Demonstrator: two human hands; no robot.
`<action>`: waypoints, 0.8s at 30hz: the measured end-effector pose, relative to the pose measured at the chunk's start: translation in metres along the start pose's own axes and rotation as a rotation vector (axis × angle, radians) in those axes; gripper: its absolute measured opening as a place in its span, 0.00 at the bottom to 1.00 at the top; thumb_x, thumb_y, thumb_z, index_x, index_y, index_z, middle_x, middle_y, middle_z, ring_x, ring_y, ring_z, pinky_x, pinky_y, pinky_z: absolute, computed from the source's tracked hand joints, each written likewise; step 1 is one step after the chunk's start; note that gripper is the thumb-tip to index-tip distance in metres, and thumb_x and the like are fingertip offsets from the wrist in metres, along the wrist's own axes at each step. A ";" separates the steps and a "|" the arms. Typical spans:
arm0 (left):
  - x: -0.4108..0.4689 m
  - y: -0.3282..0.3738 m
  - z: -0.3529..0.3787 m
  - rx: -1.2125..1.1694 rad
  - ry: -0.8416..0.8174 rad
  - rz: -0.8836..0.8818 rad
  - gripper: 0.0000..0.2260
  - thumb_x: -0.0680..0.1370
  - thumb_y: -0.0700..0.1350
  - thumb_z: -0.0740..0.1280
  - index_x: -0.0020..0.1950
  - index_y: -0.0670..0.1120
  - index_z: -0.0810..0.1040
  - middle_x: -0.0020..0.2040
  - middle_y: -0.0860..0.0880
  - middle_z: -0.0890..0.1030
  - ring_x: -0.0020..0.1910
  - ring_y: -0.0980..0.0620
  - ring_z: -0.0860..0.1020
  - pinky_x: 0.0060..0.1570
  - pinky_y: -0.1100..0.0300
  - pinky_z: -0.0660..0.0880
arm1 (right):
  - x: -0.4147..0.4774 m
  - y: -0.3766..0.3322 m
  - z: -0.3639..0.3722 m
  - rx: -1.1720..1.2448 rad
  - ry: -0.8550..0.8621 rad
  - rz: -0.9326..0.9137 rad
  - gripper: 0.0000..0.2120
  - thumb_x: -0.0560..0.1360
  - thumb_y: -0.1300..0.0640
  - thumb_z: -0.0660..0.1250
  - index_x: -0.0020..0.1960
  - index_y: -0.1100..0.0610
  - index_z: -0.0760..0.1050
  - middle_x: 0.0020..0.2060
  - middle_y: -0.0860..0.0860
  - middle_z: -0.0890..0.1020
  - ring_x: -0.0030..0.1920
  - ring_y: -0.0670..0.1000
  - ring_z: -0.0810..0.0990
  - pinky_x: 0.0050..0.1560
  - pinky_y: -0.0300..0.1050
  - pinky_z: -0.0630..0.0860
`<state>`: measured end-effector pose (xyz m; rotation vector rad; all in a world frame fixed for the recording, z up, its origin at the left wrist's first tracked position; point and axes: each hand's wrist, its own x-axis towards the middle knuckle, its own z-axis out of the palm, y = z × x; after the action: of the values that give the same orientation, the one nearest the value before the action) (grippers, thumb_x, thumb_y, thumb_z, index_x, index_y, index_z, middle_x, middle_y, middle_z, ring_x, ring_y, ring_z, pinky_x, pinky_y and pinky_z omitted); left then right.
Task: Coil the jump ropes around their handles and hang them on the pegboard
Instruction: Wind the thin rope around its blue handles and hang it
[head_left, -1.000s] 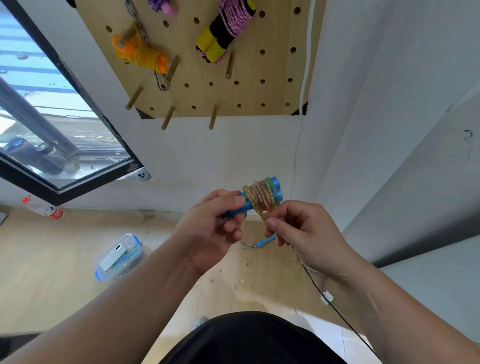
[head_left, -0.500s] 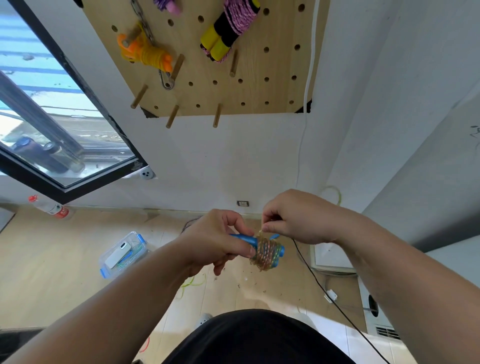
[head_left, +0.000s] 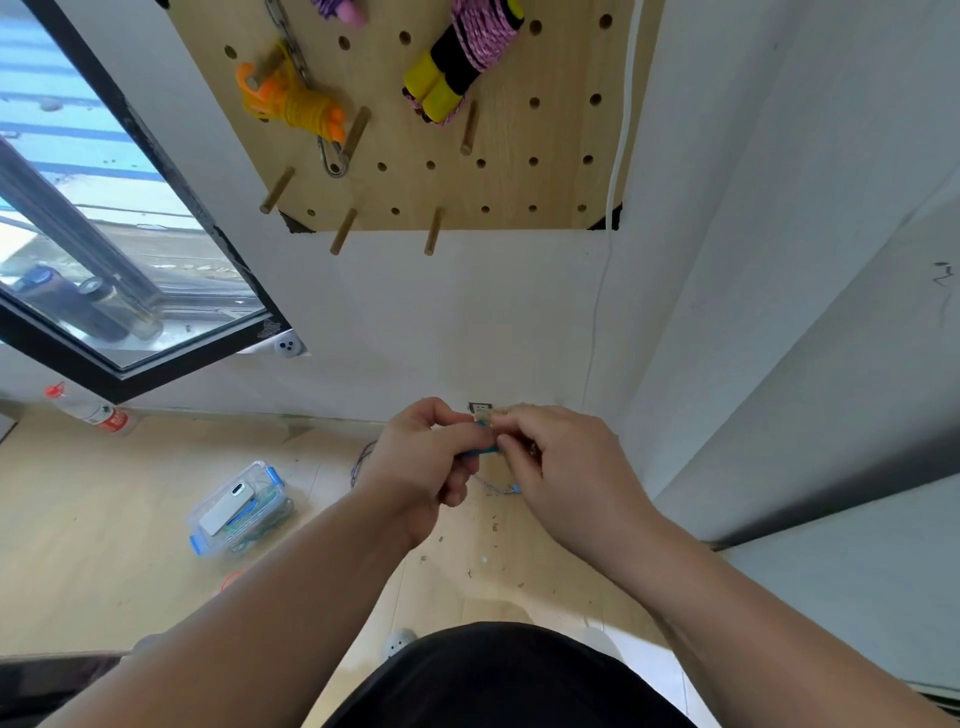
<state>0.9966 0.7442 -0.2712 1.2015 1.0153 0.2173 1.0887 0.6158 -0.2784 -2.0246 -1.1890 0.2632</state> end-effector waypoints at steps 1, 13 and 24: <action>-0.002 0.002 0.002 -0.056 -0.017 -0.014 0.13 0.73 0.32 0.71 0.38 0.45 0.69 0.28 0.44 0.73 0.22 0.51 0.63 0.22 0.62 0.58 | -0.002 0.001 -0.001 0.025 0.060 -0.015 0.06 0.79 0.58 0.67 0.51 0.50 0.82 0.41 0.42 0.82 0.44 0.44 0.77 0.45 0.41 0.74; -0.019 0.016 0.021 -0.381 -0.116 -0.189 0.05 0.77 0.38 0.67 0.51 0.42 0.75 0.29 0.47 0.72 0.20 0.57 0.64 0.20 0.66 0.63 | -0.019 0.022 -0.002 -0.090 0.394 -0.308 0.10 0.80 0.59 0.65 0.57 0.60 0.83 0.43 0.51 0.79 0.39 0.49 0.78 0.37 0.42 0.77; -0.027 0.025 0.027 -0.624 -0.267 -0.107 0.13 0.70 0.42 0.70 0.53 0.43 0.76 0.30 0.49 0.72 0.20 0.59 0.65 0.19 0.68 0.65 | -0.027 0.018 -0.013 0.434 0.361 0.024 0.02 0.74 0.58 0.75 0.43 0.54 0.83 0.34 0.46 0.82 0.36 0.45 0.80 0.38 0.37 0.75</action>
<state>1.0099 0.7194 -0.2351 0.5861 0.6982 0.2574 1.0924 0.5820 -0.2870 -1.6210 -0.8011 0.1433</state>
